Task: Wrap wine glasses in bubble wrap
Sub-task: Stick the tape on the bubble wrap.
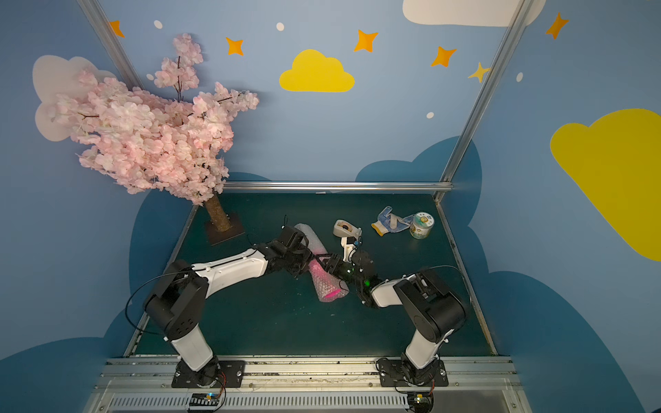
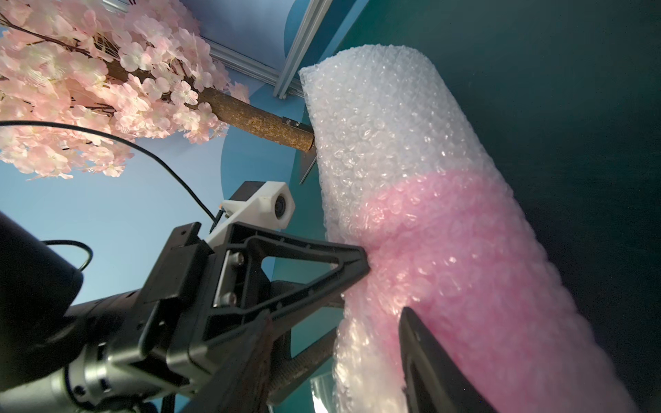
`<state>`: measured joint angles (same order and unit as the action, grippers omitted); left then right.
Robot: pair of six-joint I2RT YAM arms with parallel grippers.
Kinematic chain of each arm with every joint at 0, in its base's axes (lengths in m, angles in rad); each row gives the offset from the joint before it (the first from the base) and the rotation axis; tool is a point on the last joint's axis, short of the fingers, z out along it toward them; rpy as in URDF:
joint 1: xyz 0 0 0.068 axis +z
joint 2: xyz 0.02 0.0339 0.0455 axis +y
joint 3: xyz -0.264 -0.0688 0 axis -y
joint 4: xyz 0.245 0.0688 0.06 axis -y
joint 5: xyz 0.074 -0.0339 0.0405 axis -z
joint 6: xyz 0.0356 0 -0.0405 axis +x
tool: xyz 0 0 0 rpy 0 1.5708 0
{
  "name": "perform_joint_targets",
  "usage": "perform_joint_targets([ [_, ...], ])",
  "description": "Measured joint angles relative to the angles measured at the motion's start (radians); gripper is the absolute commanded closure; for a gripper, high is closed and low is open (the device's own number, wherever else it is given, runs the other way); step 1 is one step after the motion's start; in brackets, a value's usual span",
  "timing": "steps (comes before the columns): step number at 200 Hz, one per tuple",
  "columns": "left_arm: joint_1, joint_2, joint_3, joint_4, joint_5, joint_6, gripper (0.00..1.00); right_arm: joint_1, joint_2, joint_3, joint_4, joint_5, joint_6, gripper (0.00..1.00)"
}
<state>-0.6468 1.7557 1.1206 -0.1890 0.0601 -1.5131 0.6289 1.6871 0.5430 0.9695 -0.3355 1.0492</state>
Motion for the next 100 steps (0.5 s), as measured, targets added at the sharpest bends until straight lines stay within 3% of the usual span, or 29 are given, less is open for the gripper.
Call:
perform_joint_targets([
  [100,-0.004,0.006,-0.004,0.026,0.027,0.036,0.61,-0.013,-0.011,0.055,-0.083,-0.009,-0.029,0.34],
])
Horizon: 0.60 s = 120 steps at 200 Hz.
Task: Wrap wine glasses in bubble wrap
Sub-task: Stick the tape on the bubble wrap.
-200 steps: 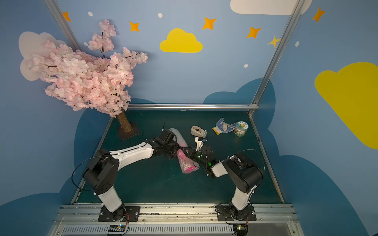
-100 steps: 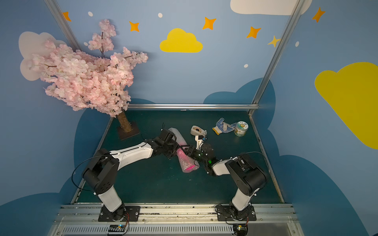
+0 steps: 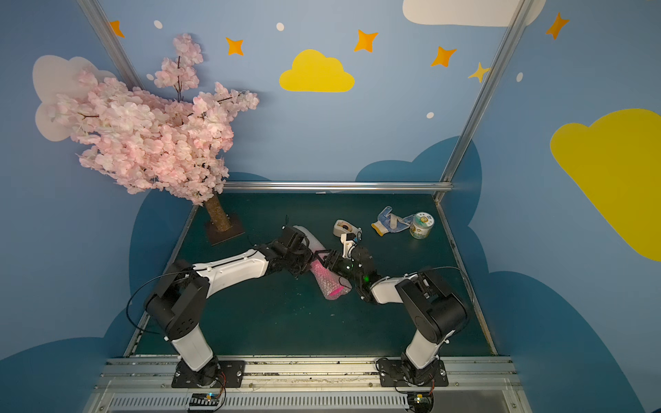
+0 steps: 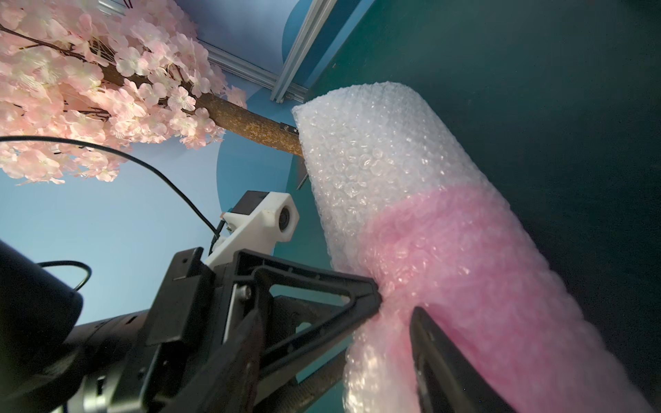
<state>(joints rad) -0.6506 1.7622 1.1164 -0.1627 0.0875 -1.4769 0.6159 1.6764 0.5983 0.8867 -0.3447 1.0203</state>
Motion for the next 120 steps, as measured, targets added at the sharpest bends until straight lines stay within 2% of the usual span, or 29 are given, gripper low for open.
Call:
perform_joint_targets([
  [120,-0.007,0.007,0.0,0.014,0.03,0.015,0.62,-0.036,-0.07,0.013,-0.152,0.023,-0.064,0.33],
])
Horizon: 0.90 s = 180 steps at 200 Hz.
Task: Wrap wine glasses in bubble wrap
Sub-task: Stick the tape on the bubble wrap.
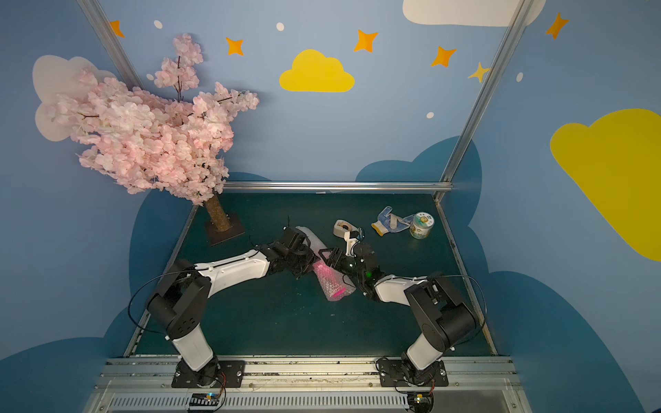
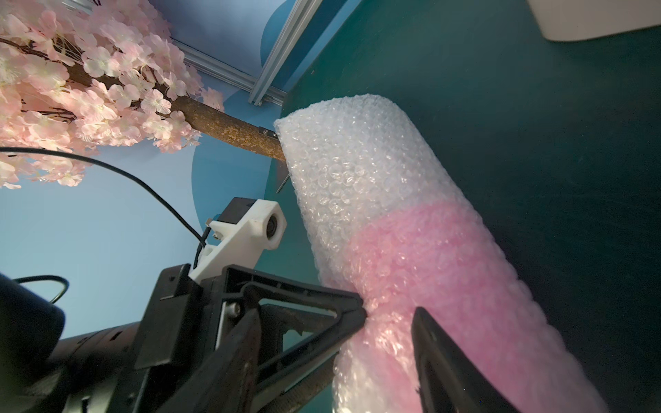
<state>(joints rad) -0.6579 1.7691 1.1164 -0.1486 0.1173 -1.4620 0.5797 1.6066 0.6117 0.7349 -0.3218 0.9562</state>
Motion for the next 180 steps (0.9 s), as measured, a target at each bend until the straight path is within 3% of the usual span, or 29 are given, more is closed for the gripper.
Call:
perform_joint_targets([
  [61,0.0,0.0,0.0,0.0,0.0,0.0,0.62,-0.022,-0.11,-0.002,-0.12,0.017,-0.044,0.36],
  [73,0.0,0.0,0.0,0.0,0.0,0.0,0.62,-0.024,-0.154,-0.002,-0.154,0.032,-0.052,0.43],
  [102,0.0,0.0,0.0,0.0,0.0,0.0,0.62,-0.031,-0.21,-0.001,-0.237,0.044,-0.073,0.77],
  [126,0.0,0.0,0.0,0.0,0.0,0.001,0.62,-0.038,-0.215,0.006,-0.324,0.026,-0.111,0.93],
  [180,0.0,0.0,0.0,-0.001,0.001,0.004,0.62,-0.054,-0.153,0.027,-0.395,-0.077,-0.18,1.0],
])
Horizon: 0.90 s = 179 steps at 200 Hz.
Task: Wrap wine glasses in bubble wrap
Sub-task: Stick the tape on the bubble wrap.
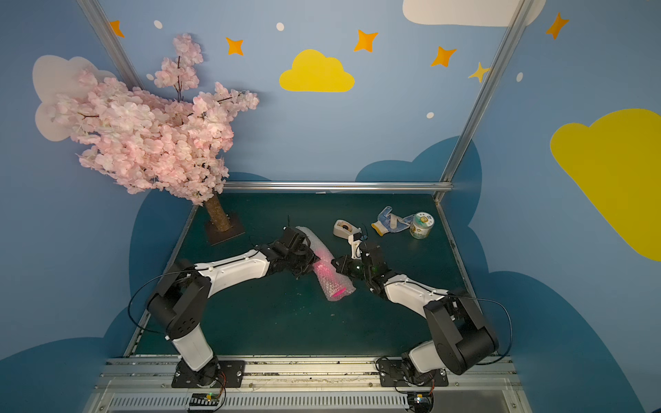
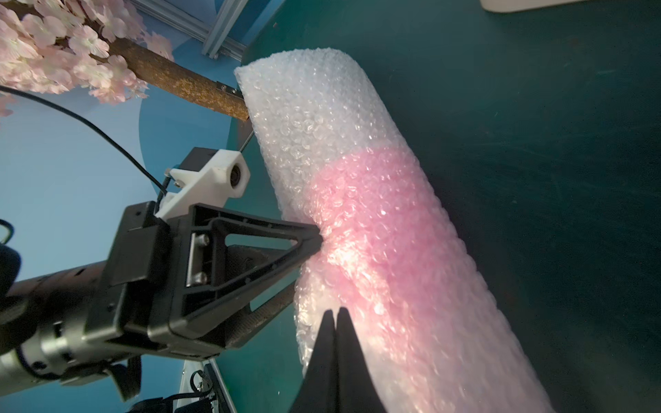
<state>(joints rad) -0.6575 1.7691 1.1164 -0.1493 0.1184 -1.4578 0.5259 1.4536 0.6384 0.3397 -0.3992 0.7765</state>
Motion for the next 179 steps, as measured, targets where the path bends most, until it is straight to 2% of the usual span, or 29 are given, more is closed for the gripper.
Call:
perform_joint_targets([
  [179,0.0,0.0,0.002,-0.004,0.002,0.004,0.63,-0.027,0.136,0.06,0.092,-0.143,-0.022,1.0],
])
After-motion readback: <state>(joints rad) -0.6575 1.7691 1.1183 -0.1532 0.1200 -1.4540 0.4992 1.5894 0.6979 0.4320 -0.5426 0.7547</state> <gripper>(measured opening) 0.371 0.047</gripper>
